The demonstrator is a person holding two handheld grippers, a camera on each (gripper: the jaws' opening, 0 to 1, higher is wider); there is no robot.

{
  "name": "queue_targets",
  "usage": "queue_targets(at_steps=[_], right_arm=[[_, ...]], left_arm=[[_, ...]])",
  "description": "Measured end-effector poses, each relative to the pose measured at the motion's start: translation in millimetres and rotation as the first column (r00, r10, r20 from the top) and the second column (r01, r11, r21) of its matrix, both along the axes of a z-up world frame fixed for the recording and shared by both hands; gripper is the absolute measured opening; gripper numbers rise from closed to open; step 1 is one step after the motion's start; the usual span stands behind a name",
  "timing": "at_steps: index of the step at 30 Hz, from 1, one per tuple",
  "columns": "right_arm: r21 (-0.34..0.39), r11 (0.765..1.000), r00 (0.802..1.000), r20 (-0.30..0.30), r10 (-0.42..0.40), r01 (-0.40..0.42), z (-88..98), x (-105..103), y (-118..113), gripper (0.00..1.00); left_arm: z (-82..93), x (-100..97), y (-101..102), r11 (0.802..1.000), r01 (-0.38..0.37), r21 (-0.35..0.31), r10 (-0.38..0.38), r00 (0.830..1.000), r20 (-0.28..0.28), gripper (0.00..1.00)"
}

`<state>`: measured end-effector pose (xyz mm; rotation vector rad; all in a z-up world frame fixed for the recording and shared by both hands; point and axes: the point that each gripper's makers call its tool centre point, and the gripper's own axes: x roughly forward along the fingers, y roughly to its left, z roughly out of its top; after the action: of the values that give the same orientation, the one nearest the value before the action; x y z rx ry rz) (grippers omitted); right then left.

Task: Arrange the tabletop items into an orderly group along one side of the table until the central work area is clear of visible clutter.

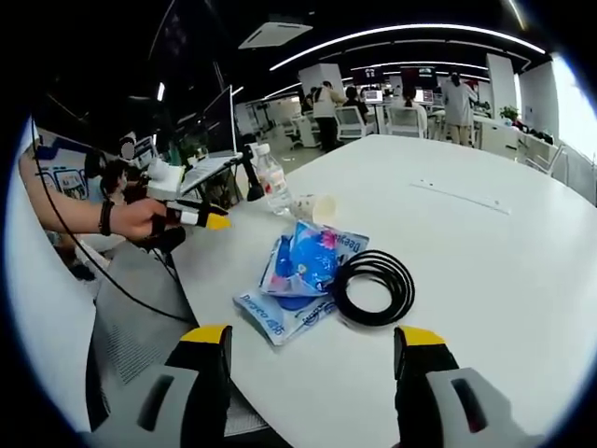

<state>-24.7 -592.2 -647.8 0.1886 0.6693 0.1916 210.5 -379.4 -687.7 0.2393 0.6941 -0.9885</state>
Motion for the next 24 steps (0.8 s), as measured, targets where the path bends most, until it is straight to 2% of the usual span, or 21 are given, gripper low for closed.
queue_targets(at_steps=[5, 9, 17, 24], right_arm=[[0.003, 1.0, 1.0, 0.001, -0.009, 0.009, -1.2, -2.2, -0.9, 0.73], [0.004, 1.0, 1.0, -0.001, -0.012, 0.012, -0.7, -3.4, -0.5, 0.73], [0.001, 1.0, 1.0, -0.002, -0.025, 0.025, -1.4, -7.0, -7.6, 0.72], [0.0, 0.999, 0.999, -0.007, -0.033, 0.033, -1.6, -10.6, -9.8, 0.72]], left_arm=[[9.3, -6.2, -12.2, 0.999, 0.048, 0.011, -0.048, 0.999, 0.023, 0.56], [7.5, 1.1, -23.7, 0.997, 0.071, -0.015, -0.07, 0.997, 0.014, 0.59], [11.0, 4.9, -36.2, 0.994, 0.113, -0.006, -0.113, 0.993, 0.037, 0.59], [6.2, 10.6, -41.0, 0.992, 0.129, 0.0, -0.128, 0.991, 0.042, 0.57]])
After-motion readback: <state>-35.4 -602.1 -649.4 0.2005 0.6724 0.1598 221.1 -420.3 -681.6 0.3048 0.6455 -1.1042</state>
